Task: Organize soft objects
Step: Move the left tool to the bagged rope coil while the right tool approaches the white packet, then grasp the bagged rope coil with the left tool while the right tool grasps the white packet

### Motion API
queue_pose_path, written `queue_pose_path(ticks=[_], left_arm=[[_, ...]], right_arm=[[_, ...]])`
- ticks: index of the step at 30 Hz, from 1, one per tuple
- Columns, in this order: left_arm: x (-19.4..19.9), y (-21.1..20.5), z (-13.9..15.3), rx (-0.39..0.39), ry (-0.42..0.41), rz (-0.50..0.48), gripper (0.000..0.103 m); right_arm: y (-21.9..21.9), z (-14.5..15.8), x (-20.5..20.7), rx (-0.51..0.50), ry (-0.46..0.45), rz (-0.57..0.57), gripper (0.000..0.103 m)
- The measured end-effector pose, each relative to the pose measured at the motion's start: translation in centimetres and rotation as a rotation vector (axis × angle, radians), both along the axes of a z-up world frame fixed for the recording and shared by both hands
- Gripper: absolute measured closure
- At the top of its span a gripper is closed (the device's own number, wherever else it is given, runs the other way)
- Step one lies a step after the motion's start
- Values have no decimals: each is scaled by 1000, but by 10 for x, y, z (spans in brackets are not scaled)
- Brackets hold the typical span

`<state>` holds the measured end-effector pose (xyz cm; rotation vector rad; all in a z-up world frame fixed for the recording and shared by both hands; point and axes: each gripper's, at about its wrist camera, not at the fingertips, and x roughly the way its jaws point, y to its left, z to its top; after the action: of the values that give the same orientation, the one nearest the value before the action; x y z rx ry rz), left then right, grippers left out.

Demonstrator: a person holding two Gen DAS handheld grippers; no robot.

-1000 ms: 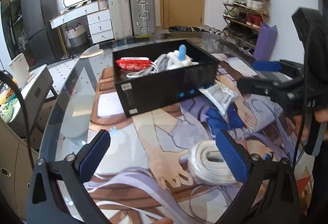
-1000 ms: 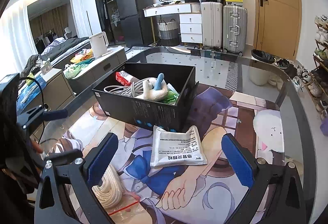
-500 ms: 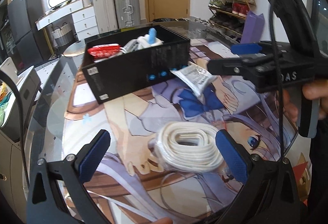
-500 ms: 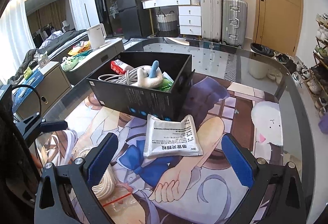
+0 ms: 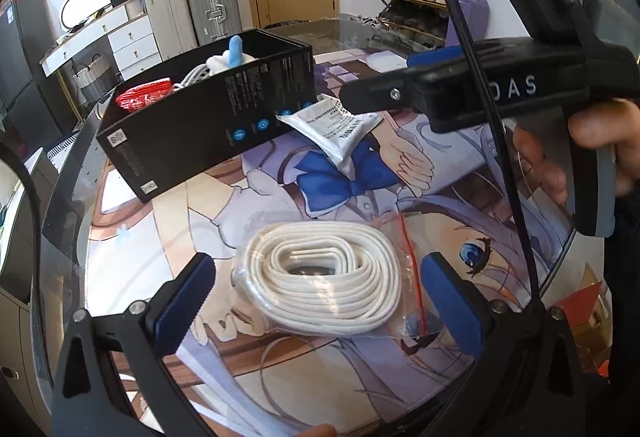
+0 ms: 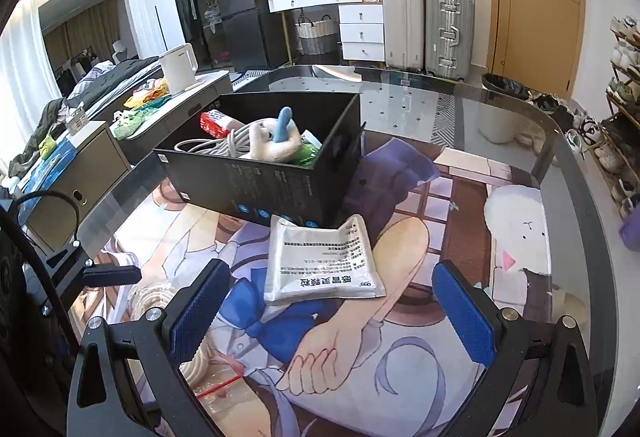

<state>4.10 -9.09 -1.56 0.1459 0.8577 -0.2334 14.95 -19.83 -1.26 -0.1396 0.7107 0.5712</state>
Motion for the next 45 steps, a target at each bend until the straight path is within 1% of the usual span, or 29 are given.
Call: queue_pose_path(ticks=[4, 6, 16, 22, 25, 30, 31, 34, 35, 39, 41, 43, 45], left_arm=[[4, -2, -5, 19, 17, 5, 0], [5, -1, -6, 16, 28, 10, 0], [15, 16, -11, -41, 76, 21, 0], [14, 27, -11, -44, 66, 26, 1], [14, 30, -10, -46, 58, 30, 5], [13, 37, -8, -48, 45, 38, 16], [13, 38, -7, -49, 41, 41, 16], [15, 41, -6, -53, 33, 44, 23], [13, 41, -6, -56, 29, 46, 26], [11, 43, -5, -56, 26, 50, 31], [11, 45, -4, -55, 23, 51, 32], [10, 44, -5, -57, 22, 52, 34], [9, 44, -4, -57, 21, 54, 35]], right_arm=[[0, -1, 1, -2, 4, -6, 1], [0, -2, 1, -3, 6, -4, 1], [8, -16, 13, -25, 49, -9, 1], [23, -29, 23, -58, 91, 26, 1], [31, -34, 33, -80, 109, 19, 1], [40, -40, 44, -103, 139, 16, 1], [42, -42, 46, -105, 144, 16, 1], [46, -43, 49, -110, 141, 12, 1], [50, -43, 49, -116, 137, 11, 1], [58, -44, 49, -145, 123, 1, 1], [62, -44, 47, -143, 120, 8, 4], [63, -43, 45, -146, 110, 6, 12], [64, -42, 44, -150, 103, 5, 18]])
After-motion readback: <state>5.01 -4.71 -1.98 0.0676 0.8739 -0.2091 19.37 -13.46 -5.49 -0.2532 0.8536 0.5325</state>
